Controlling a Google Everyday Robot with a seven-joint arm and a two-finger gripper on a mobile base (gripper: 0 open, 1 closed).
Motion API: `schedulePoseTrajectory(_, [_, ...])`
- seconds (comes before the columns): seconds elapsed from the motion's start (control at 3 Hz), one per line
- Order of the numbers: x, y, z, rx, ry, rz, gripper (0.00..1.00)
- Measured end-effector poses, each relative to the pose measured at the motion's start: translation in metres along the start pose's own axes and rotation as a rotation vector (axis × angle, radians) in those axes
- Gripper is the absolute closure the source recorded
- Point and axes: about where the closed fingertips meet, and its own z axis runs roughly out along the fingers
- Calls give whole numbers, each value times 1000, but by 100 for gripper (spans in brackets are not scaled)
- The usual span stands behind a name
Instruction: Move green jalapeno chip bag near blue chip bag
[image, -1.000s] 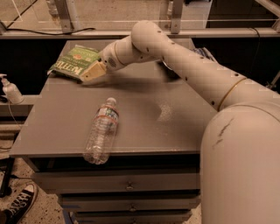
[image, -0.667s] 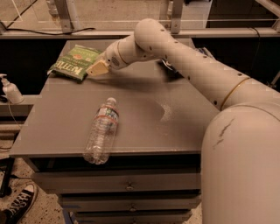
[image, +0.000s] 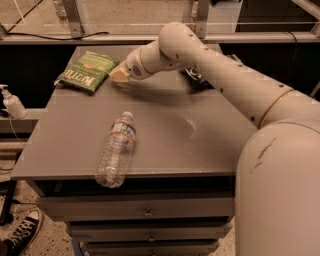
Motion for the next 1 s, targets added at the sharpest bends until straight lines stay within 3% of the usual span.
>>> schedulePoseTrajectory(0.33, [-3,0,-4,-5,-27,19,92])
schedulePoseTrajectory(1.0, [-55,20,15,-70,-140,4,46])
